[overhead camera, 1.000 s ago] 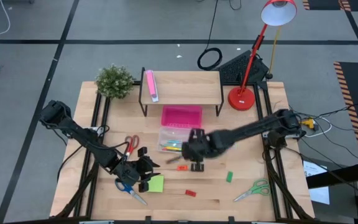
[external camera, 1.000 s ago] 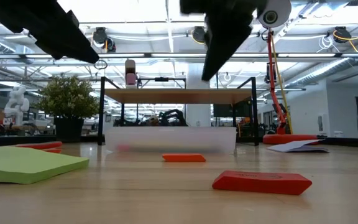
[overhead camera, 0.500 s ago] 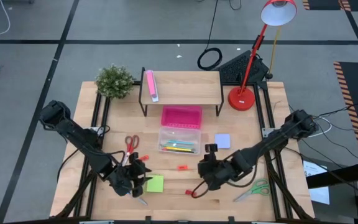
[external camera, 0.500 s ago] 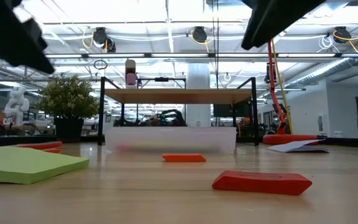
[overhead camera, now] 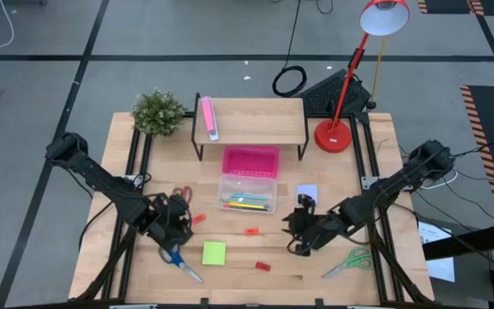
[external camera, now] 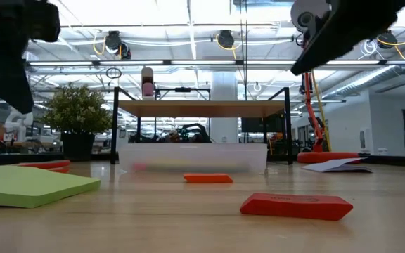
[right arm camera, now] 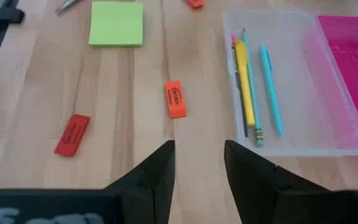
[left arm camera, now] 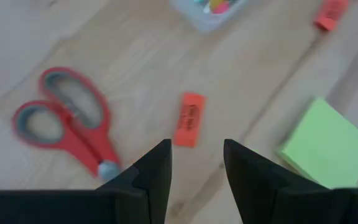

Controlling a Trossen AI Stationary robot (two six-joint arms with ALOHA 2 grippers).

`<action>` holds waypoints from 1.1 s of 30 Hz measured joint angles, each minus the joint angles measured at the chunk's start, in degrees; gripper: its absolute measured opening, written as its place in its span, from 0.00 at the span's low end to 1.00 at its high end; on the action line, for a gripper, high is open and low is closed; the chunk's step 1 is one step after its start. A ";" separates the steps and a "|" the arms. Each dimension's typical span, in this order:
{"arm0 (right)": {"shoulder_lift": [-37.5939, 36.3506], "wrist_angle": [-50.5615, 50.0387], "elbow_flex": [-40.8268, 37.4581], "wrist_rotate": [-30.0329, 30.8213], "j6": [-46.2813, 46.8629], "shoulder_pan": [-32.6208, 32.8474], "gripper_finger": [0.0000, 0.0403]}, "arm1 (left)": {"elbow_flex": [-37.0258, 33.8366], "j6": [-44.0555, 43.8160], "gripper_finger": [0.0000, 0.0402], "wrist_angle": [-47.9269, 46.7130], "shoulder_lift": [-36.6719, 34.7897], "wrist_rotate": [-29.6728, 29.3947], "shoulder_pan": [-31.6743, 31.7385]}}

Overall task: Pack school essentials
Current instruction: Put the left orange eraser into the supply box

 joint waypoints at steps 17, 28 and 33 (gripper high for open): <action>-9.90 13.84 -11.41 -0.09 -14.08 -2.77 0.32 | 0.01 19.56 0.45 12.24 8.96 -0.01 0.13; -15.30 10.29 -11.41 -0.06 -18.15 -2.75 0.32 | 0.01 17.86 0.56 12.75 12.61 -4.06 0.06; -15.52 9.62 -11.39 0.10 -20.87 -2.75 0.32 | 0.01 16.59 0.53 12.57 12.58 -4.20 0.08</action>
